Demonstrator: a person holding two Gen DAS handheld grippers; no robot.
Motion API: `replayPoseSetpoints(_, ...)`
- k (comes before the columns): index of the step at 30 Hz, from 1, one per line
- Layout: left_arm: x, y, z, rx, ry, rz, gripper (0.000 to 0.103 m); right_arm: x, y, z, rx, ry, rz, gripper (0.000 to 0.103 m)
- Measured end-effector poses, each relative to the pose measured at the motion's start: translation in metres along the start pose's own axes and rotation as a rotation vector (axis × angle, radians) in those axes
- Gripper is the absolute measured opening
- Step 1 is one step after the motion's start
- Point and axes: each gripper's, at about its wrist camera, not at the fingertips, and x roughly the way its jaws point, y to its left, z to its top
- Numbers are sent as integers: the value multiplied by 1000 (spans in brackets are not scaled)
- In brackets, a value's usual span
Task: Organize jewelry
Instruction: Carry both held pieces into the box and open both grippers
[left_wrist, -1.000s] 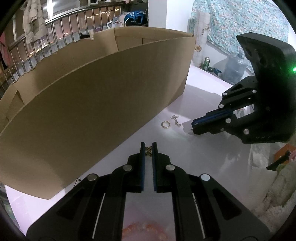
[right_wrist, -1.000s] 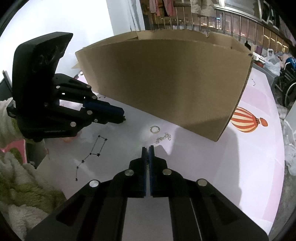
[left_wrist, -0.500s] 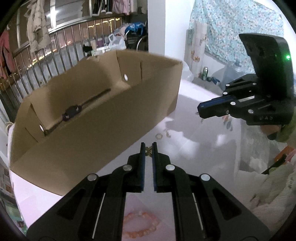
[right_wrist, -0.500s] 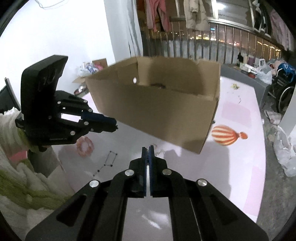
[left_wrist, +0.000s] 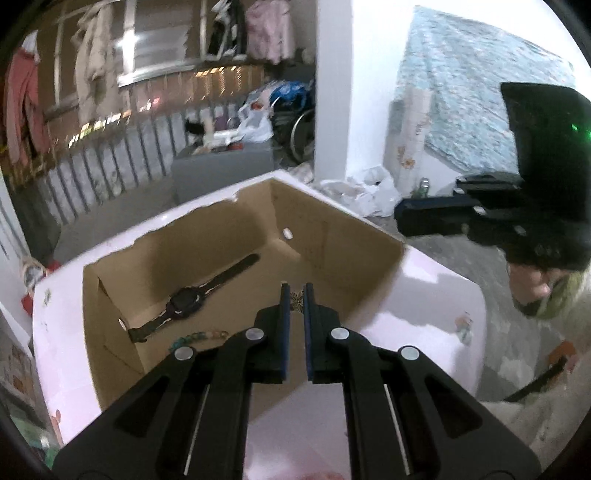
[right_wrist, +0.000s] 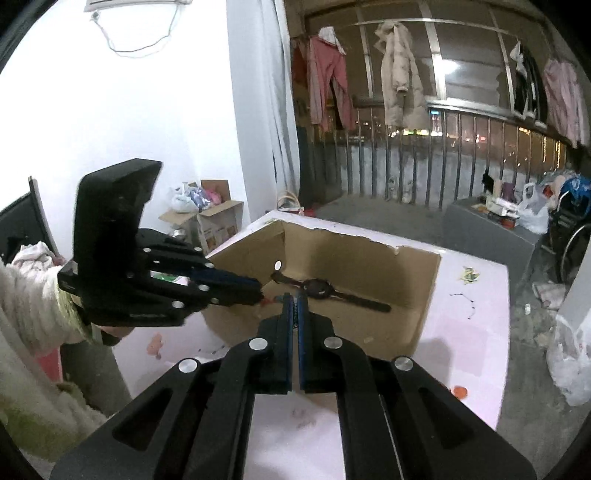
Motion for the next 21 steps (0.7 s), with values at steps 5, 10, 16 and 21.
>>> replayPoseSetpoints(5, 44, 27, 13, -77, 85, 6, 7, 40, -26, 0, 75, 91, -3, 2)
replayPoseSetpoints(10, 62, 44, 15, -141, 102, 10, 34, 51, -34, -5, 107, 103, -22, 7)
replayPoseSetpoints(16, 62, 51, 13, -172, 98, 10, 39, 45, -41, -10, 128, 86, -40, 27)
replayPoseSetpoints(21, 54, 52, 11, -181, 90, 19, 39, 33, -45, -13, 152, 68, -51, 28)
